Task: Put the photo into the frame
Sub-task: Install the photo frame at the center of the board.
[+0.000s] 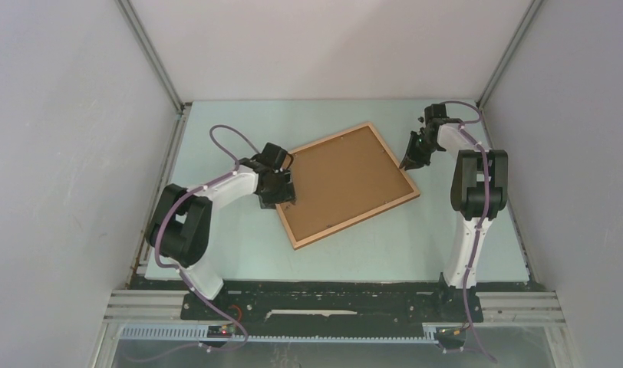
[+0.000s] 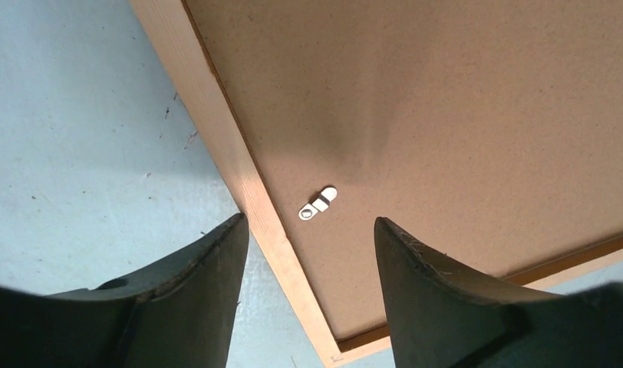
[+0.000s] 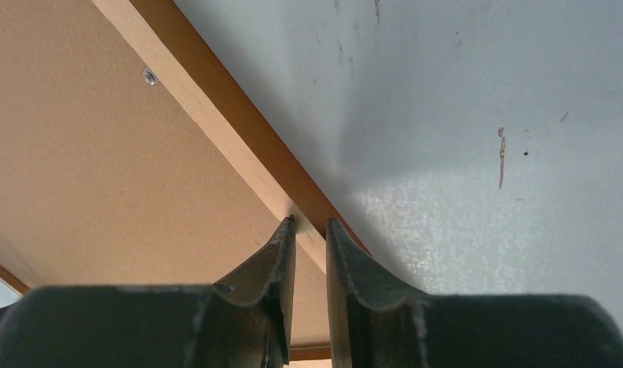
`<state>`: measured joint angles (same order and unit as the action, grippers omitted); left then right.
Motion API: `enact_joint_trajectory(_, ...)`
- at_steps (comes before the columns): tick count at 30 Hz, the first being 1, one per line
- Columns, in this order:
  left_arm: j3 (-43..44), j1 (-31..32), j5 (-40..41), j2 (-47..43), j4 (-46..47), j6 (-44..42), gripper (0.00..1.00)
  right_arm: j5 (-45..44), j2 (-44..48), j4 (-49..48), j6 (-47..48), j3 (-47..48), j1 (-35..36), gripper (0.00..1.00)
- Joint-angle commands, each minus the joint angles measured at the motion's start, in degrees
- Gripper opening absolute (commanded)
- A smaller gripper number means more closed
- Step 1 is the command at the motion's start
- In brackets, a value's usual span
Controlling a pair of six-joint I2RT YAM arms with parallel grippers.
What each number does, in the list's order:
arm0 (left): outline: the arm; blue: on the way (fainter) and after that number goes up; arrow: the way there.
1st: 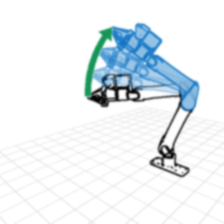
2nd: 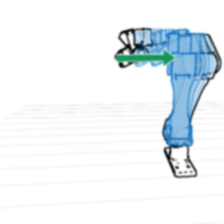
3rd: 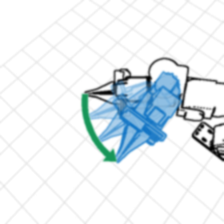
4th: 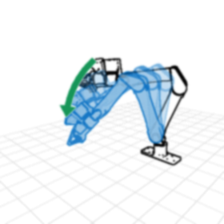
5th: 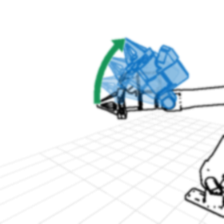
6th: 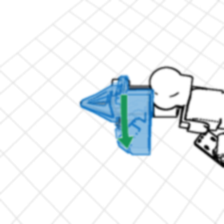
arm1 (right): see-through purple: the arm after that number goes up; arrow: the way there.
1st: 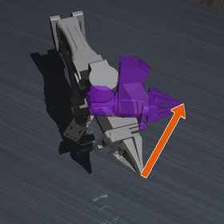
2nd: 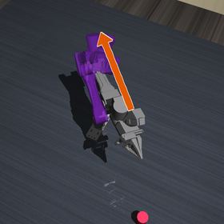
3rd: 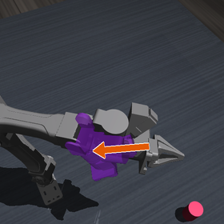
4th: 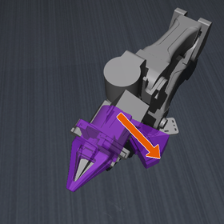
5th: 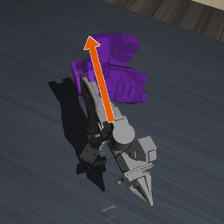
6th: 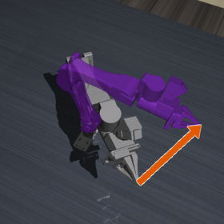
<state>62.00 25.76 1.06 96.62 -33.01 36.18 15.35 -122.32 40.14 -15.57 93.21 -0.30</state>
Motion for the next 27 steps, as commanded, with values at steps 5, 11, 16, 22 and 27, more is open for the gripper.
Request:
enact_joint_trajectory(5, -1.7, 0.0, 0.6, -1.2, 0.7, 2.5, 0.66, 2.0, -2.8, -1.6, -0.8, -0.1, 0.8, 0.25)
enact_joint_trajectory(11, -2.9, 0.0, 1.9, -2.1, 0.3, 3.5, 0.72, 2.5, -2.8, -1.8, -0.9, -0.2, 0.7, 0.25)
enact_joint_trajectory(16, -4.1, 0.0, 4.1, -5.0, 0.9, 4.3, 0.79, 2.7, -2.7, -1.8, -0.8, -0.2, 0.7, 0.26)
enact_joint_trajectory(22, -4.6, 0.0, 3.9, -3.9, 1.4, 4.5, 0.79, 3.2, -1.8, -2.1, 0.2, -0.9, 0.8, 0.46)
enact_joint_trajectory(27, -2.9, 0.0, 2.3, -0.4, 3.0, 4.9, 0.76, 0.1, -1.5, 0.1, 0.6, -0.8, 0.8, 0.44)
